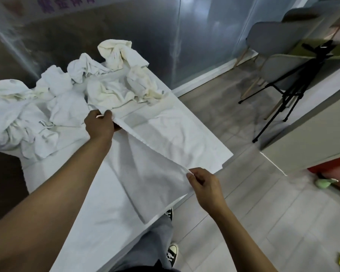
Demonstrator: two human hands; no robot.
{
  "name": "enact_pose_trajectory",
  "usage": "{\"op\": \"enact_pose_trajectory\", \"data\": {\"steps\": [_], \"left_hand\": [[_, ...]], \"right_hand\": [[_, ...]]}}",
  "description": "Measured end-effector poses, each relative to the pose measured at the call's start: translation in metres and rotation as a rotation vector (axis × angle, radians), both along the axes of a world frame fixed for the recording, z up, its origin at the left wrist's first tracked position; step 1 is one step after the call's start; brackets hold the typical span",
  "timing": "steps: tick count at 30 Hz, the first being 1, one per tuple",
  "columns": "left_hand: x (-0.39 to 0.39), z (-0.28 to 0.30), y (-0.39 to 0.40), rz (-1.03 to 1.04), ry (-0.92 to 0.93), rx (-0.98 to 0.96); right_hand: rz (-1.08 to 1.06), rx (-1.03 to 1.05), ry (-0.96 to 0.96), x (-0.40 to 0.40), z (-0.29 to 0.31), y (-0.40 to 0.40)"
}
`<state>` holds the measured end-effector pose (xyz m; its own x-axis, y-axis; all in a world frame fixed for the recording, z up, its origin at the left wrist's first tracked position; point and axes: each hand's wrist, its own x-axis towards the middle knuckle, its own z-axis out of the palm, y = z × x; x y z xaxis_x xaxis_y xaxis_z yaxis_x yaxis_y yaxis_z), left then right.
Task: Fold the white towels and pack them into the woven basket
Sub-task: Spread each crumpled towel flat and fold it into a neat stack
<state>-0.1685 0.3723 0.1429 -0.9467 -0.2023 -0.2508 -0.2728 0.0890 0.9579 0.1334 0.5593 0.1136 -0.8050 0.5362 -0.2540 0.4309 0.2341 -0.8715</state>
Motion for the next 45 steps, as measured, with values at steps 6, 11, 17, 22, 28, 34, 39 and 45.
{"op": "enact_pose_trajectory", "data": {"steps": [6,11,17,22,28,34,39,45], "left_hand": [[-0.012,-0.013,0.089,-0.067,-0.012,-0.044],[-0.024,-0.035,0.156,-0.156,-0.022,-0.117],[-0.033,-0.056,0.223,-0.216,-0.052,-0.218],[-0.041,-0.081,0.258,-0.297,-0.127,-0.255],[-0.015,-0.125,0.252,-0.738,-0.308,-0.42],[0.083,-0.163,0.177,-0.78,-0.245,-0.765],[0.164,-0.181,0.112,-0.607,-0.326,-0.9],[0.23,-0.181,0.094,-0.354,-0.405,-0.899]], "right_hand": [[-0.077,0.055,-0.135,-0.02,-0.021,0.066],[-0.121,0.082,-0.249,-0.028,-0.04,0.114],[-0.165,0.08,-0.31,-0.037,-0.068,0.152],[-0.104,0.095,-0.407,-0.051,-0.1,0.185],[0.028,0.187,-0.586,-0.062,-0.145,0.213],[0.166,0.251,-0.708,-0.062,-0.161,0.224],[0.147,0.202,-0.617,-0.052,-0.159,0.225],[-0.068,-0.07,-0.543,-0.041,-0.162,0.226]]}}
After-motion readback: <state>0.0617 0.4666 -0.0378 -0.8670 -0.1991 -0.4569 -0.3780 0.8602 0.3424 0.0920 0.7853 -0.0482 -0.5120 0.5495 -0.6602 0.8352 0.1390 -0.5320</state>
